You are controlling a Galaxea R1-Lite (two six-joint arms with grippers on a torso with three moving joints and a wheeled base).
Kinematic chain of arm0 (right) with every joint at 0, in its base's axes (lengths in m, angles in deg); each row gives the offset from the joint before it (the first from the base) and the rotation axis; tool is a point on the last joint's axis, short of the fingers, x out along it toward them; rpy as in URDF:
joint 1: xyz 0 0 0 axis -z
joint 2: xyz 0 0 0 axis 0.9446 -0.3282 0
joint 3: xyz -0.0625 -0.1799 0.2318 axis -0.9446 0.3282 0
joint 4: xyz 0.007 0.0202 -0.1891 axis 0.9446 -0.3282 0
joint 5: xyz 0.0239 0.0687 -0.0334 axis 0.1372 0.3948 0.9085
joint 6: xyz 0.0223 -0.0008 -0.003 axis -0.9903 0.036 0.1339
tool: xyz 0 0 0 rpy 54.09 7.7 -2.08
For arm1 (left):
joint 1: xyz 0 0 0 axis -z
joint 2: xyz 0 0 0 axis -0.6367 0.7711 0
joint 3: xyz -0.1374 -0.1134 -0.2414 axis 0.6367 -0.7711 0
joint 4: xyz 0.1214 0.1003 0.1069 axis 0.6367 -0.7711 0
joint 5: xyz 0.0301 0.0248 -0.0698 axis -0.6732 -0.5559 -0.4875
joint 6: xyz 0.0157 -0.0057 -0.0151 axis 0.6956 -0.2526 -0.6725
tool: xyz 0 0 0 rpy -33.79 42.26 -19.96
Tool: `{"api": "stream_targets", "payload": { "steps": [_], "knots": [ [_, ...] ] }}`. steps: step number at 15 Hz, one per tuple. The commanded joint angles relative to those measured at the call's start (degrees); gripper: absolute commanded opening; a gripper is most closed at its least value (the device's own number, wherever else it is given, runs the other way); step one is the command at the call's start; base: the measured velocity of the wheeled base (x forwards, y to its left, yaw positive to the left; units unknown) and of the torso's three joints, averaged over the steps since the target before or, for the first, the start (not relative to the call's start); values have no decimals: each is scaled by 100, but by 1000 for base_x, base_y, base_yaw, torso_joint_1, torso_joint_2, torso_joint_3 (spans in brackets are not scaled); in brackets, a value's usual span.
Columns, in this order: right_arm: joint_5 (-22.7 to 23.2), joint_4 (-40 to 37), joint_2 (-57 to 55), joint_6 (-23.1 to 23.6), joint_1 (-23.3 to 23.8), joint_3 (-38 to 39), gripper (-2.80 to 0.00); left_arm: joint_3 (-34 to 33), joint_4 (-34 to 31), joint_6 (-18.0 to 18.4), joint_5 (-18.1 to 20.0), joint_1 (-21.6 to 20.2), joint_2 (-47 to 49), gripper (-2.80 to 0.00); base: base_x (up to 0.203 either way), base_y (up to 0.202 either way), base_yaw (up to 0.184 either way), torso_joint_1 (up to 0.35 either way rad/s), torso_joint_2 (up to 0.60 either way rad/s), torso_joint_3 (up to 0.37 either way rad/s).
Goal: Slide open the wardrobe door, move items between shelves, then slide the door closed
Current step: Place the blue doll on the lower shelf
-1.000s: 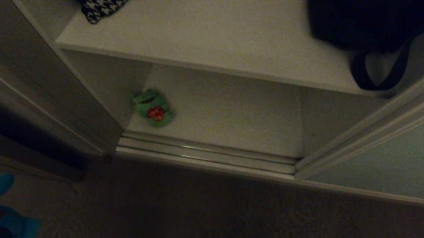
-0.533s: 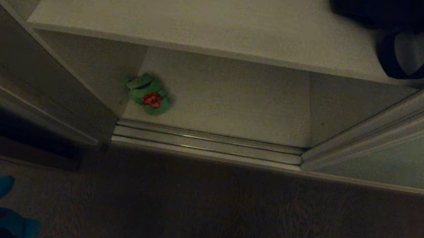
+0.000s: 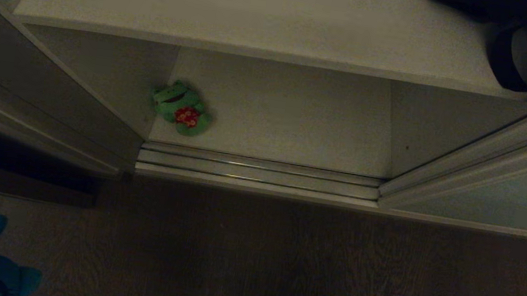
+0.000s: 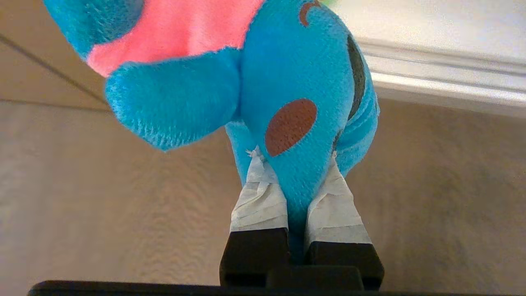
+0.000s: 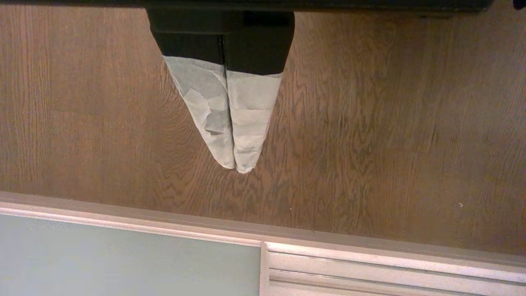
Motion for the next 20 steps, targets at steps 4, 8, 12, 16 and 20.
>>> {"api": "stream_targets", "payload": {
  "steps": [4,8,12,16,20],
  "knots": [
    [3,1,1,5,-2,0,-280,1213,-1057,53,97,4,42,-280,0,0,0,0,0,0],
    [3,1,1,5,-2,0,-280,2750,-2989,-225,944,21,1016,-280,0,0,0,0,0,0],
    [3,1,1,2,-2,0,-280,2519,-3082,170,1703,43,1366,-280,0,0,0,0,0,0],
    [3,1,1,5,-2,0,-280,2169,-3049,301,1760,33,903,-280,0,0,0,0,0,0],
    [3,1,1,-4,-2,0,-280,2076,-3492,295,1752,33,914,-280,0,0,0,0,0,0]
  ]
}}
